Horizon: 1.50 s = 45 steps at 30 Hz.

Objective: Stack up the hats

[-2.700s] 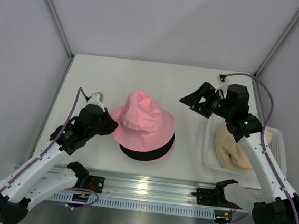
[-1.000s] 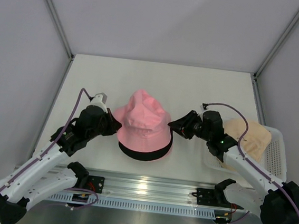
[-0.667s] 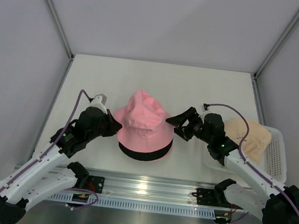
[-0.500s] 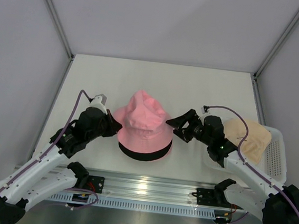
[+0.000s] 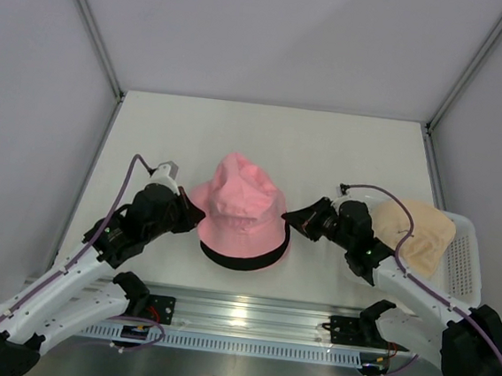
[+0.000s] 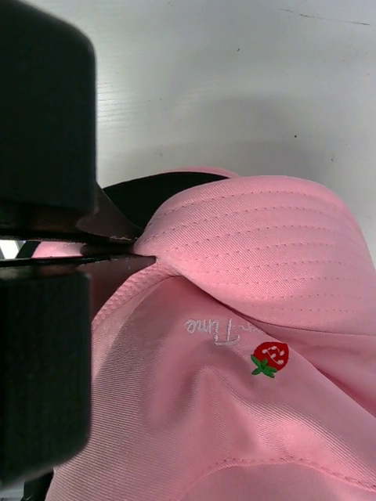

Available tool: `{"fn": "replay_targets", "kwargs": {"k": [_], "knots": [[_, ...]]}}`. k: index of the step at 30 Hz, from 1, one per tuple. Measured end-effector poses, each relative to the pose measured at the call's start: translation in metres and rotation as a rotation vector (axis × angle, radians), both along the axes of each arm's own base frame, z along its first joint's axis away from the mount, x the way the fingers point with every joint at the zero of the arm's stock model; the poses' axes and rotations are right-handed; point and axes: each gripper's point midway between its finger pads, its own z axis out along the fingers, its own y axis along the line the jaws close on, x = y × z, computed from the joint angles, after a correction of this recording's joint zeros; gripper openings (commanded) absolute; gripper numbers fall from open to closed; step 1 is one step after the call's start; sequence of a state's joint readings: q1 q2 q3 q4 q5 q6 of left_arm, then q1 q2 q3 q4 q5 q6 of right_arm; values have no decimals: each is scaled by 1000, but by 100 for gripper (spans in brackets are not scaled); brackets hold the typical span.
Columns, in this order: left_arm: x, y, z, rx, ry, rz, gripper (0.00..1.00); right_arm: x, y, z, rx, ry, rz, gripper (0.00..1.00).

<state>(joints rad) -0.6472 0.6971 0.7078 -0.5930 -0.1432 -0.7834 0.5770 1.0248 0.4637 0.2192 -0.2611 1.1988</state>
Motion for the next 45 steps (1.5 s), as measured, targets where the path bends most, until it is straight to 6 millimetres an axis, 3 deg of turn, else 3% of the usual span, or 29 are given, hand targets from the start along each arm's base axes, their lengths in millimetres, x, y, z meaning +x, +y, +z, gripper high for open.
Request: {"fn": "replay_targets", "kwargs": {"k": [5, 12, 17, 18, 21, 22, 25, 27, 32, 35, 40, 45], "knots": [[-2, -2, -7, 14, 14, 7, 1, -4, -4, -6, -24, 20, -21, 0], [-7, -4, -27, 31, 44, 18, 1, -18, -28, -16, -131, 36, -72, 0], [-14, -6, -38, 2, 60, 18, 6, -32, -34, -36, -181, 56, -54, 0], [-15, -6, -38, -8, 59, 19, 19, -34, -34, -40, -188, 58, -47, 0], [-20, 0, -36, -11, 52, 26, 49, -37, -31, -43, -207, 41, -21, 0], [-22, 5, -36, -3, 46, 32, 68, -37, -30, -45, -219, 33, -14, 0], [-26, 20, -34, 36, 31, 58, 86, -34, -28, -52, -264, 14, 14, 0], [-25, 30, -20, 57, -2, 86, 92, -29, -25, -52, -298, -3, 34, 0], [-4, 43, 37, 49, -109, 166, 93, -7, -18, -53, -396, -61, 89, 0], [18, 54, 55, 63, -126, 229, 91, 12, -17, -54, -423, -79, 107, 0], [41, 63, 45, 84, -68, 258, 90, 48, -14, -52, -445, -116, 131, 0], [43, 41, 27, -1, 2, 169, 83, 74, 2, -54, -466, -156, 187, 0]]}}
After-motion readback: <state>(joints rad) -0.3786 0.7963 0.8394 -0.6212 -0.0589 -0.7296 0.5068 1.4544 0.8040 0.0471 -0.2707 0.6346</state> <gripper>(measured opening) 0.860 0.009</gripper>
